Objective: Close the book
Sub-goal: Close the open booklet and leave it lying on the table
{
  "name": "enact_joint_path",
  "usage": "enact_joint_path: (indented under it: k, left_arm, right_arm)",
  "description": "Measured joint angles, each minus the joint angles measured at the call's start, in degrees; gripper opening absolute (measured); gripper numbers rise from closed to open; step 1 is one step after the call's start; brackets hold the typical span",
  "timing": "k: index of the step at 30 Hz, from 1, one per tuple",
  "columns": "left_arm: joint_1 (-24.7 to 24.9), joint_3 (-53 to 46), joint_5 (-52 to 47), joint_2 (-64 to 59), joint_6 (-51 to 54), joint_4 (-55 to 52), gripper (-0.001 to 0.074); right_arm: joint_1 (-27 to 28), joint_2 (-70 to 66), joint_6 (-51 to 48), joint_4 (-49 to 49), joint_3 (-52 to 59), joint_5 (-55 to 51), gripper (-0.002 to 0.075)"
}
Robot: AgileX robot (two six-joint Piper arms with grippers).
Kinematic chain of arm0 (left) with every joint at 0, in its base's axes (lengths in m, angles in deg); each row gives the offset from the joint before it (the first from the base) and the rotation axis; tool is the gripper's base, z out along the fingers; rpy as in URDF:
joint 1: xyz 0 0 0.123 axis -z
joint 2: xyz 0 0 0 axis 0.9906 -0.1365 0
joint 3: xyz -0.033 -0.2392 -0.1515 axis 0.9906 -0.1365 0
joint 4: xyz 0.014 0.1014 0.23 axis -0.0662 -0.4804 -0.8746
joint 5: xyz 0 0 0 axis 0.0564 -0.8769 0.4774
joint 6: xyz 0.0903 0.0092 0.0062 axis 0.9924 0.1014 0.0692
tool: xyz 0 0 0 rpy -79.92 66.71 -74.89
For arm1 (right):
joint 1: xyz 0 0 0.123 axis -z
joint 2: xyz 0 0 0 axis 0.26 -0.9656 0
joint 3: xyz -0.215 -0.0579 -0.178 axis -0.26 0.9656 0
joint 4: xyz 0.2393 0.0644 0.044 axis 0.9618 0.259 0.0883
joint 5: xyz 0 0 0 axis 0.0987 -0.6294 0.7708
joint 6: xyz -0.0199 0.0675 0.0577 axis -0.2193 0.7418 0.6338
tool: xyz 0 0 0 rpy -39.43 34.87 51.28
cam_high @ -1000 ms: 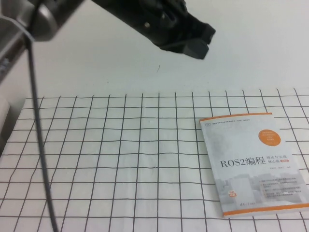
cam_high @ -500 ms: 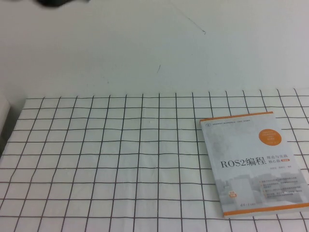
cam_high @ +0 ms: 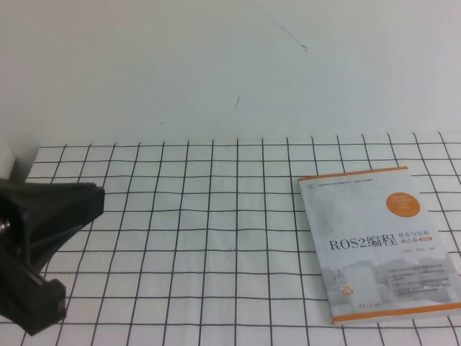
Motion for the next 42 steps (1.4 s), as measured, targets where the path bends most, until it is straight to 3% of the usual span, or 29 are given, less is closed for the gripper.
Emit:
enact_joint_path:
  k: [5,26,34,37,42]
  left_arm:
    - [0.0,-5.27,4.0,2.57,0.0,0.52,-0.0004]
    - [0.0,-5.5,4.75,2.67,-0.14,0.86,-0.0004]
    - [-0.41,-16.62,21.11,7.86,-4.59,-8.42,-0.0004]
    - [-3.53,-23.04,25.88,13.57,-10.55,-13.01,-0.0004]
    - [-14.3,-33.65,27.3,24.53,-15.01,-15.64,-0.0004]
  right_arm:
    - [0.0,0.0,0.0,0.35,0.25,-1.33,-0.0003]
    - [0.0,0.0,0.0,2.01,0.25,-2.73,-0.0003]
    - [0.0,0.0,0.0,2.11,0.25,-2.73,-0.0003]
    - [0.0,0.0,0.0,2.11,0.25,-2.73,-0.0003]
    - [0.0,0.0,0.0,2.11,0.25,-2.73,-0.0003]
